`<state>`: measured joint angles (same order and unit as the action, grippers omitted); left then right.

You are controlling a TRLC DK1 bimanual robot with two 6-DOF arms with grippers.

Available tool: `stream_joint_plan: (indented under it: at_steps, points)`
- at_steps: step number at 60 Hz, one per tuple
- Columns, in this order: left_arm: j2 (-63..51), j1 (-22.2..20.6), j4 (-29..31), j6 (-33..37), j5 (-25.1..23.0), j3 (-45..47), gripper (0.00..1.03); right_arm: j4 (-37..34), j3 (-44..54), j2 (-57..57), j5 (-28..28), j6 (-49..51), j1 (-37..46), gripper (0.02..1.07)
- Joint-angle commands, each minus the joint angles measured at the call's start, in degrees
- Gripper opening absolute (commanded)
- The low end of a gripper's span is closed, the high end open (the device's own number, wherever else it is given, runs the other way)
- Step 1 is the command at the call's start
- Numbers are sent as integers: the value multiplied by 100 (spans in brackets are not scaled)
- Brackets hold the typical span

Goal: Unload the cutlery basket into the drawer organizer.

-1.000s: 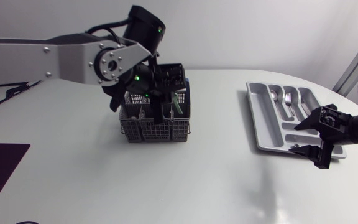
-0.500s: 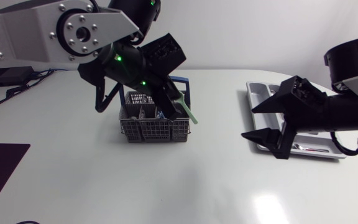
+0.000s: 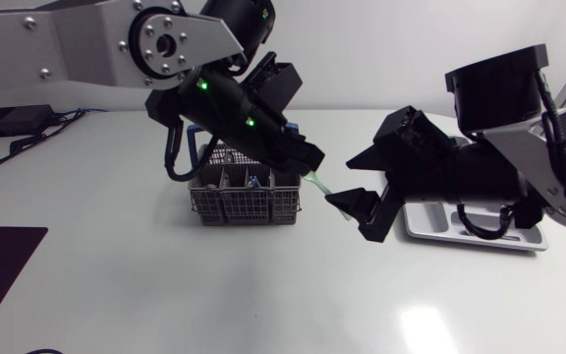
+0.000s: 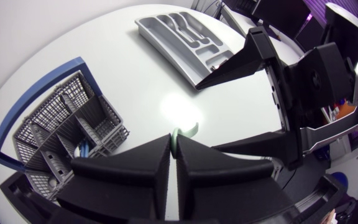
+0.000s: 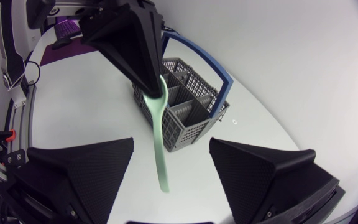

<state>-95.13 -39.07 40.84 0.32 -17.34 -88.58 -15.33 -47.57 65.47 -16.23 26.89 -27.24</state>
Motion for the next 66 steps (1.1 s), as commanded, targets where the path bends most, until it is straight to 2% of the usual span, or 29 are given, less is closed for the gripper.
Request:
stream_joint_plan:
  at_steps: [1,18,26,42,55,58,66]
  points:
    - [-199,57,135,-418,-199,-301,3,180,-50,124,129,-202,-150,78]
    - [-357,110,319,-647,-393,-503,3,575,55,335,542,-141,-501,46]
    - [-357,145,355,-717,-507,-547,3,637,64,431,770,-141,-624,42]
    - [-331,163,372,-726,-507,-556,3,707,204,475,955,-70,-615,11]
    - [-322,198,381,-735,-516,-591,4,602,248,466,893,-53,-589,8]
    - [-313,207,381,-735,-516,-617,16,593,257,458,841,-44,-589,8]
    - [-260,277,346,-744,-516,-687,73,514,301,458,647,-9,-580,8]
